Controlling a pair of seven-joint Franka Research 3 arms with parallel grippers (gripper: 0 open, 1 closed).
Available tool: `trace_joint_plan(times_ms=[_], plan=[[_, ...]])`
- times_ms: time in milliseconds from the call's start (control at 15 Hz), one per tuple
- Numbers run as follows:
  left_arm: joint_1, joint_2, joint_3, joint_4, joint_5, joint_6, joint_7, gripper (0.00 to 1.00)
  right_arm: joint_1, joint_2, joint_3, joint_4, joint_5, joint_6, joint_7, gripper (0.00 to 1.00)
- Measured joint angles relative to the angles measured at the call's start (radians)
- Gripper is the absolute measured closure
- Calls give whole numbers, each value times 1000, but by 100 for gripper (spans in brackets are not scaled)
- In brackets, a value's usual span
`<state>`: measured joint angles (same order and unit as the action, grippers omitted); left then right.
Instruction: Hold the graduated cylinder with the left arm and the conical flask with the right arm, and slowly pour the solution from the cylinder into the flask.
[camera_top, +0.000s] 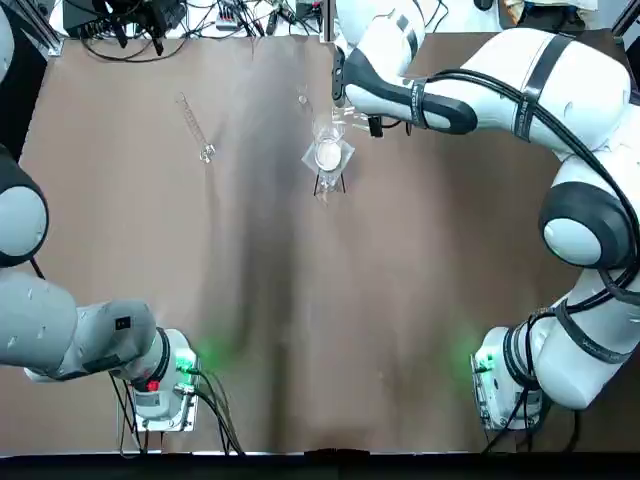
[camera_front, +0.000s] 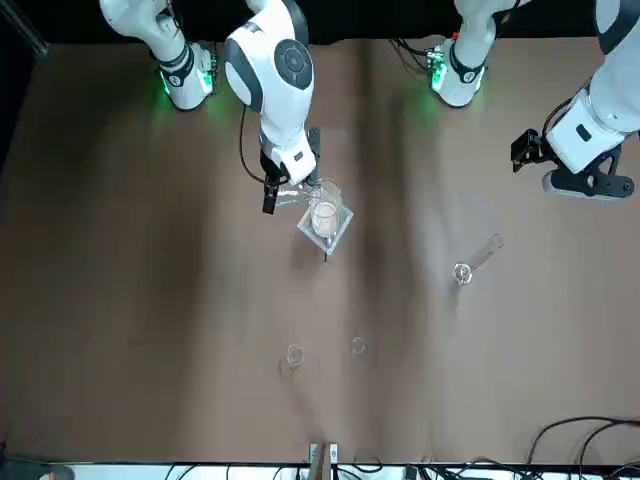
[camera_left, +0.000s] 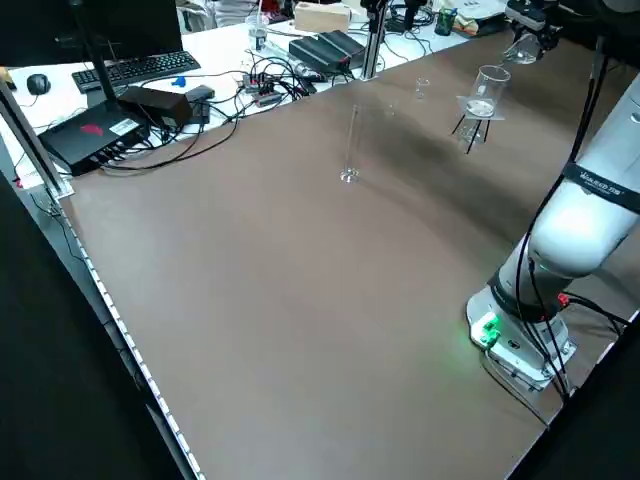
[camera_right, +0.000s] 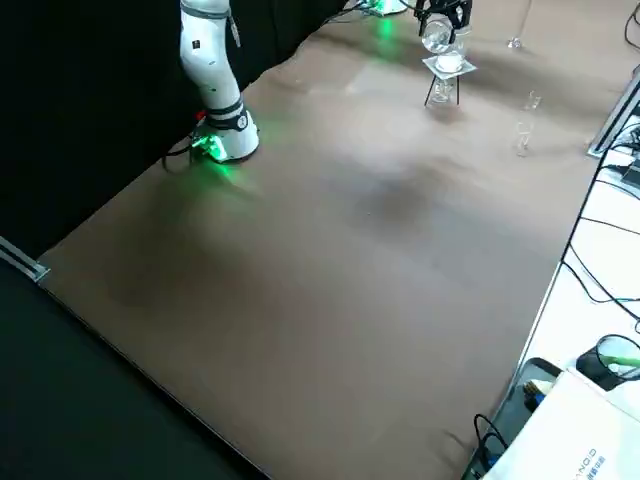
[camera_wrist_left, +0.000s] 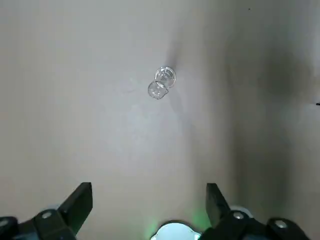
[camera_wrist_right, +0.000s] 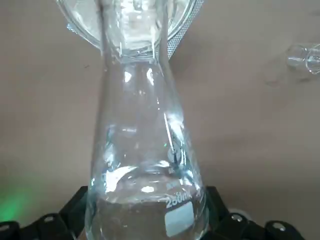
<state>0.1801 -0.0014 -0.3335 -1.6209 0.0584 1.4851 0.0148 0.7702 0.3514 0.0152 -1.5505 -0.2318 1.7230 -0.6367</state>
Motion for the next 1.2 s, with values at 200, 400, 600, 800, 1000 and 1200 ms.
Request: trace_joint_plan(times_ms=[200, 400, 600, 800, 1000, 1200], plan=[[7, 0, 2, 0, 0, -3, -1, 0, 0, 0, 0, 6, 0, 0, 0, 4], [14, -2, 3, 3, 0, -4, -14, 0, 0, 0, 0, 10, 0, 0, 0, 4], [30, -14, 2, 8, 0, -4, -68, 0, 0, 0, 0, 10, 0, 0, 2, 4], [29, -22, -6, 9, 0, -4, -129, 0, 0, 0, 0, 10, -1, 0, 3, 4], [29, -23, -8, 17, -7, -3, -153, 0, 0, 3, 0, 10, -1, 0, 3, 4], [24, -25, -5, 28, -30, 4, -158, 0, 0, 4, -1, 10, -1, -1, 3, 4]])
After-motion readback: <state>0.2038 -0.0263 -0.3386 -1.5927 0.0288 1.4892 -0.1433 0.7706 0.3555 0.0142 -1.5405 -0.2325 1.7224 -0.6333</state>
